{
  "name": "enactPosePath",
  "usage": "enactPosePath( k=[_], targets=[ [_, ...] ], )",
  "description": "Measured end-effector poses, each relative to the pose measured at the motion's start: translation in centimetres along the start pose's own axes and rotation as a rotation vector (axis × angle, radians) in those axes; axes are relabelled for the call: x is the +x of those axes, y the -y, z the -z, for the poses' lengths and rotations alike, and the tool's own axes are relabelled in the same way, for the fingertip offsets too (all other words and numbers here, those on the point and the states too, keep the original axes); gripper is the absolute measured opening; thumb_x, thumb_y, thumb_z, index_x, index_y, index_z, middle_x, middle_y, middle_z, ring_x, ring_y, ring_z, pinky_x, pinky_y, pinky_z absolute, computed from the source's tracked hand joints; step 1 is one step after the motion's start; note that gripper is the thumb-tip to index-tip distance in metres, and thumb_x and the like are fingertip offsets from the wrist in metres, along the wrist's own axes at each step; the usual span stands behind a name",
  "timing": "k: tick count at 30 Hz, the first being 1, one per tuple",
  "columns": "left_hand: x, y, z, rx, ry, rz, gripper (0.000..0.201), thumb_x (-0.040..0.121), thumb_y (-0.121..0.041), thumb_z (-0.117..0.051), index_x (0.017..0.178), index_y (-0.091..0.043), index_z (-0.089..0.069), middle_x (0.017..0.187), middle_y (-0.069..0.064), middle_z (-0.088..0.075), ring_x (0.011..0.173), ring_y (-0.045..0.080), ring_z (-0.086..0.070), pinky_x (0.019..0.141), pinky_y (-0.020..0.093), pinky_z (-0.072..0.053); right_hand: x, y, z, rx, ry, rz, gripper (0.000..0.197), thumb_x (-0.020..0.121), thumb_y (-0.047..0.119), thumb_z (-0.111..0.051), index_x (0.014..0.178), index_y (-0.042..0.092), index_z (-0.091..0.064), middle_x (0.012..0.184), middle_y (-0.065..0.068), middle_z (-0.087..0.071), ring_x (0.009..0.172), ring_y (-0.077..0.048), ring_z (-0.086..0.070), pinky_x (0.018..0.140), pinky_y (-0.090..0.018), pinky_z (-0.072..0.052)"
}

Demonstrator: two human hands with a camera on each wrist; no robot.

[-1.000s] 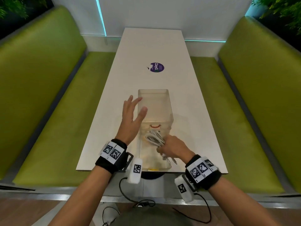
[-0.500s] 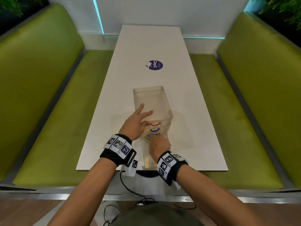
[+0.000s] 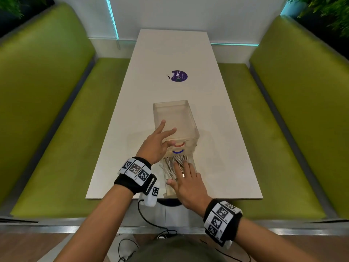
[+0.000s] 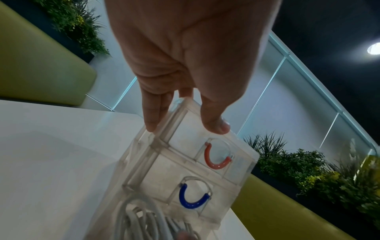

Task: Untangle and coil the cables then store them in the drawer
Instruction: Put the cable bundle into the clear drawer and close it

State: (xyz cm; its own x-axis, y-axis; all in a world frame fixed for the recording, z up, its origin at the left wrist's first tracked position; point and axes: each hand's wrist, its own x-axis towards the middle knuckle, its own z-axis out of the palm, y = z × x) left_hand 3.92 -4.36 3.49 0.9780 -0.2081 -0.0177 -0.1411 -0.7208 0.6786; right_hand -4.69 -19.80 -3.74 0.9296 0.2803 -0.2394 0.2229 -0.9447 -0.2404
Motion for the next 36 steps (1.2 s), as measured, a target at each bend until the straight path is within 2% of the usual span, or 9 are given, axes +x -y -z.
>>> enactPosePath(
  k=[3,8,10,12,16,21,29,33,36],
  targets=[
    [0.0,-0.1,0.2,0.012,0.005,0.005,0.044,0.095,-0.022,-0.054,0.138,-0.032,-0.046,0.16,-0.004,-0.012,0.138,0.023,-0.036,0.103,0.032,-0.036,0.8,0.4,-0.5,-0.059,-0.107,-0.014,0.045,0.094,0.038,-0.038,0.127,0.011,-0.052,0.128,-0.019,-0.055,0.1,-0.035,-0.058,0.069,-0.038,-0.047],
    [-0.1,-0.1,0.1,0.044,0.001,0.011,0.046,0.096,-0.02,-0.053,0.139,-0.032,-0.045,0.16,-0.003,-0.011,0.136,0.024,-0.039,0.1,0.03,-0.037,1.6,1.3,-0.8,-0.101,-0.078,-0.1,0.052,0.075,0.018,-0.052,0.125,0.004,-0.058,0.132,-0.025,-0.054,0.092,-0.034,-0.062,0.069,-0.037,-0.048],
    [0.0,-0.1,0.0,0.042,0.001,0.007,0.046,0.096,-0.02,-0.053,0.139,-0.032,-0.045,0.16,-0.003,-0.01,0.137,0.024,-0.039,0.099,0.029,-0.037,1.4,1.9,-0.8,-0.083,-0.013,-0.13,0.065,0.089,0.033,-0.048,0.145,0.004,-0.033,0.152,-0.026,-0.023,0.127,-0.039,-0.043,0.095,-0.046,-0.042],
    [0.1,0.0,0.0,0.034,0.004,0.011,0.045,0.096,-0.02,-0.054,0.139,-0.032,-0.045,0.16,-0.003,-0.01,0.137,0.024,-0.038,0.1,0.029,-0.037,1.2,2.3,-1.3,-0.022,0.071,-0.157,0.066,0.099,0.04,-0.023,0.151,0.006,-0.001,0.157,-0.022,0.01,0.145,-0.038,-0.006,0.112,-0.054,-0.016],
    [0.3,0.0,0.2,0.029,0.012,0.013,0.045,0.096,-0.021,-0.054,0.139,-0.032,-0.046,0.16,-0.004,-0.01,0.138,0.024,-0.037,0.103,0.036,-0.039,0.2,1.9,-1.8,-0.012,0.029,-0.002,0.063,0.091,0.038,-0.028,0.145,0.007,-0.031,0.151,-0.024,-0.029,0.138,-0.039,-0.034,0.1,-0.064,-0.038],
    [0.5,0.1,0.1,0.019,0.021,0.037,0.044,0.096,-0.022,-0.053,0.138,-0.035,-0.046,0.16,-0.006,-0.01,0.139,0.023,-0.036,0.106,0.04,-0.038,-0.8,-0.2,-1.1,-0.053,0.107,0.257,0.089,0.092,0.052,-0.046,0.15,0.013,0.009,0.15,-0.017,0.03,0.14,-0.032,0.029,0.117,-0.05,0.013],
    [0.5,0.0,0.4,-0.005,0.035,0.022,0.046,0.096,-0.013,-0.053,0.136,-0.034,-0.048,0.16,-0.006,-0.012,0.133,0.018,-0.044,0.101,0.029,-0.037,0.1,-1.0,-0.2,0.017,0.04,0.412,0.072,0.089,0.025,-0.055,0.145,-0.005,-0.023,0.151,-0.032,-0.019,0.143,-0.043,-0.016,0.116,-0.052,-0.022],
    [0.6,-0.2,0.7,-0.019,0.043,0.032,0.045,0.096,-0.012,-0.053,0.135,-0.034,-0.049,0.16,-0.005,-0.012,0.124,0.011,-0.051,0.094,0.018,-0.033,-1.2,-0.9,-1.5,-0.019,-0.081,0.375,0.082,0.057,0.011,-0.087,0.13,-0.001,-0.051,0.133,-0.026,-0.053,0.124,-0.037,-0.053,0.101,-0.042,-0.042],
    [0.6,-0.2,0.7,-0.02,0.051,0.034,0.045,0.095,-0.013,-0.054,0.135,-0.033,-0.049,0.16,-0.004,-0.012,0.126,0.011,-0.05,0.096,0.017,-0.032,0.6,-1.4,-1.4,-0.024,-0.113,0.403,0.076,0.059,0.006,-0.084,0.128,-0.001,-0.053,0.129,-0.024,-0.058,0.118,-0.036,-0.058,0.095,-0.04,-0.047]
  ],
)
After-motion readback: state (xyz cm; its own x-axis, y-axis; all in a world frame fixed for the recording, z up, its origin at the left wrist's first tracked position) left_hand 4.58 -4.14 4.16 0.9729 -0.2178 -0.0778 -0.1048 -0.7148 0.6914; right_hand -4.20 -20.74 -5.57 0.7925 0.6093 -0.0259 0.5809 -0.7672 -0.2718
